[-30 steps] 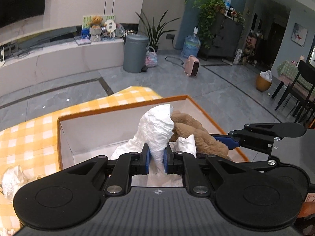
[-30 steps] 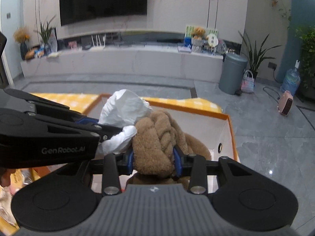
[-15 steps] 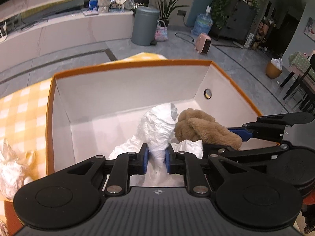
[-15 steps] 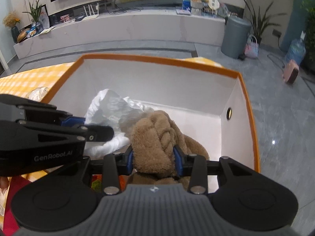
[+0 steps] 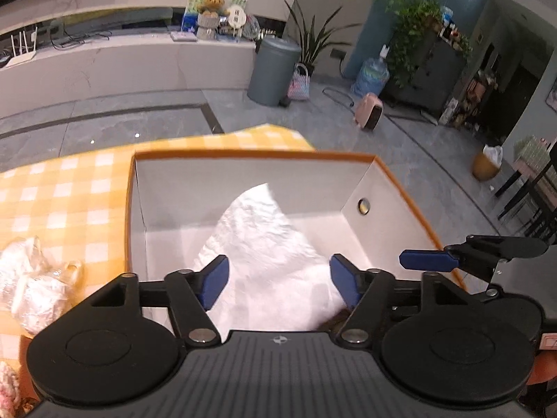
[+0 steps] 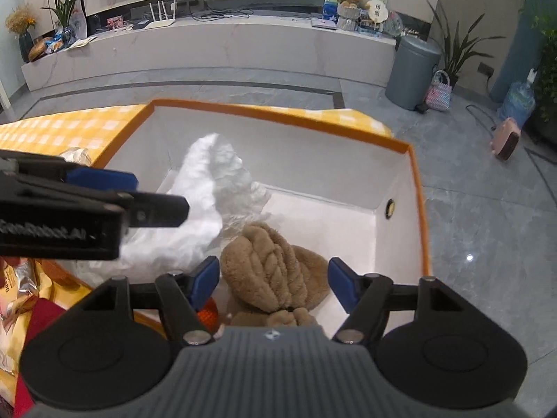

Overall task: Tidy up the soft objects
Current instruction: 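Open both tools to drop the plush and white cloth into the box, then withdraw both open tools from the box back over the table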

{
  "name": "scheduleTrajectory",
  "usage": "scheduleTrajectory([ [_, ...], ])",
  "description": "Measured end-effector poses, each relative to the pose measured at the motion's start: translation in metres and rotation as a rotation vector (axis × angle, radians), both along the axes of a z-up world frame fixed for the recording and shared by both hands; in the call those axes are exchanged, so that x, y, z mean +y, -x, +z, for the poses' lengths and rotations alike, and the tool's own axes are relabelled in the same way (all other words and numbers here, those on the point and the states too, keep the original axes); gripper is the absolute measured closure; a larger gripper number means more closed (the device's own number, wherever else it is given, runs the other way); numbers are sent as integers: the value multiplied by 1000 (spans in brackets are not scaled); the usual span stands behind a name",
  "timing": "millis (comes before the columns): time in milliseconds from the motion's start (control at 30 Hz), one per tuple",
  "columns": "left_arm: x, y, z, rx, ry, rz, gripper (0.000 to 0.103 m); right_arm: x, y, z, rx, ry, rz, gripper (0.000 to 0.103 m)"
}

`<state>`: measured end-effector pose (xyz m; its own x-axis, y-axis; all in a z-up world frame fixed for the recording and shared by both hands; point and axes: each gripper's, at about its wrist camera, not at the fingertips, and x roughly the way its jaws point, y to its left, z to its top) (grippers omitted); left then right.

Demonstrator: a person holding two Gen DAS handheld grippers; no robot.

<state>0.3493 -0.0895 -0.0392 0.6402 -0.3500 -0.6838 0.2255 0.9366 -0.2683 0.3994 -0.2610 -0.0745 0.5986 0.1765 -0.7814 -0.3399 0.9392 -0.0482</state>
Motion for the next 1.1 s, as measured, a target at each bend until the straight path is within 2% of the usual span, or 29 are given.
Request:
scheduleTrajectory([
  [233,2,28,35,-88,11,-15,16,1,28,38,-70,6,-17,25],
  [333,4,45,48,-131,20,-16,16,0,48,54,-117,-31,-18,20],
  [467,10,78,65,-231,-2,-17,16,2,81,70,-185,-62,-34,20],
  [533,12,94,70,-268,-11,-20,16,6,100,75,-229,-72,-42,15],
  [667,21,127,76,-320,-12,-22,16,12,138,76,-308,-104,-73,12],
  [833,36,165,72,-355,-23,-17,16,25,180,66,-337,-145,-111,11],
  [933,46,184,65,-364,-4,-17,16,30,203,58,-355,-190,-135,7],
  [1100,66,209,51,-388,7,-5,16,41,238,44,-389,-233,-175,6],
])
